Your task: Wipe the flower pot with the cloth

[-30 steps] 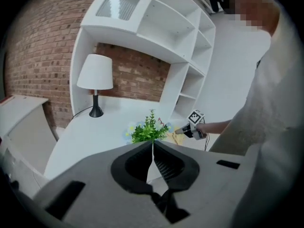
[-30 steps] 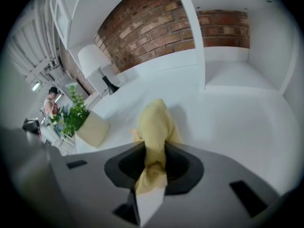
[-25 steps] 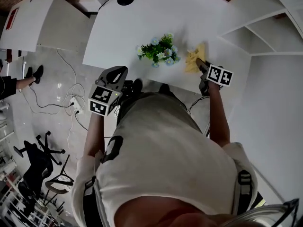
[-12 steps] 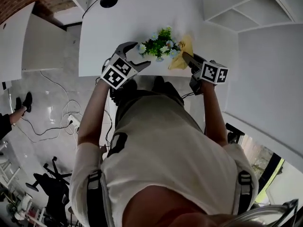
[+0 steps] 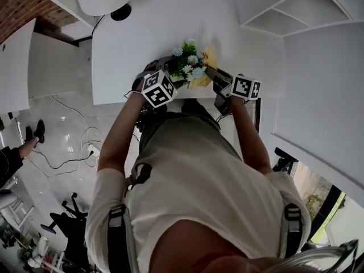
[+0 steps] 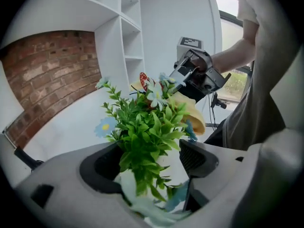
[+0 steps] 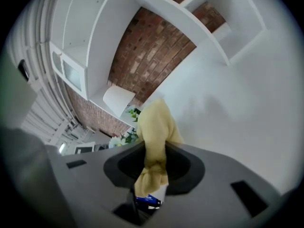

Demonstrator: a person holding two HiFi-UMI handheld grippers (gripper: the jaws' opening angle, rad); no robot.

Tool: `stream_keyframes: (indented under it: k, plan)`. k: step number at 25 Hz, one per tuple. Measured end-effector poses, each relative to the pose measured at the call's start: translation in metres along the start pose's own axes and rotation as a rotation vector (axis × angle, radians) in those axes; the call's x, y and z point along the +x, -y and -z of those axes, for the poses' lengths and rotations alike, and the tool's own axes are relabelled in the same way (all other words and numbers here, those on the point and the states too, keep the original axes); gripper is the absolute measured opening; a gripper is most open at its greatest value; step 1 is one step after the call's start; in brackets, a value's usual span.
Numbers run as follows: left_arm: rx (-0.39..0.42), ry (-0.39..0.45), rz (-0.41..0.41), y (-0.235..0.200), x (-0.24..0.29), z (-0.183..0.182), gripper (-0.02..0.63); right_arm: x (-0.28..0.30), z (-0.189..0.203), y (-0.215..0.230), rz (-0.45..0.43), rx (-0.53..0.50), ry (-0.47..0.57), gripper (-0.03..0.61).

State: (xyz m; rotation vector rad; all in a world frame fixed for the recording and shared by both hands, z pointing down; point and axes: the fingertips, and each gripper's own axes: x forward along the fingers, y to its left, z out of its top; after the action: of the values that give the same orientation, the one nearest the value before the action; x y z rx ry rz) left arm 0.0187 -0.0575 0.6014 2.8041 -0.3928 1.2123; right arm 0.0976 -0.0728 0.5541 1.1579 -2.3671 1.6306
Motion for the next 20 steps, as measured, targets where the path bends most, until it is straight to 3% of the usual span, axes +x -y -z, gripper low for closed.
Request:
stream_keyframes:
  k: [4, 13, 16, 20]
  plan:
    - [-0.008, -0.02, -0.053, -0.003, 0.005, 0.009, 0.362, 0.009, 0.011, 0.023, -0.02, 0.128, 0.021, 0.11]
    - [0.003, -0.041, -0.095, 0.001, 0.016, 0.015, 0.362, 0.04, 0.059, 0.063, 0.126, 0.147, -0.143, 0.109]
    - [-0.05, -0.002, -0.107, -0.003, 0.009, 0.011, 0.362, 0.04, 0.062, 0.069, 0.139, 0.152, -0.162, 0.11]
    - [-0.182, 0.091, -0.13, -0.016, -0.014, -0.01, 0.362, 0.034, 0.062, 0.076, 0.168, 0.144, -0.177, 0.11]
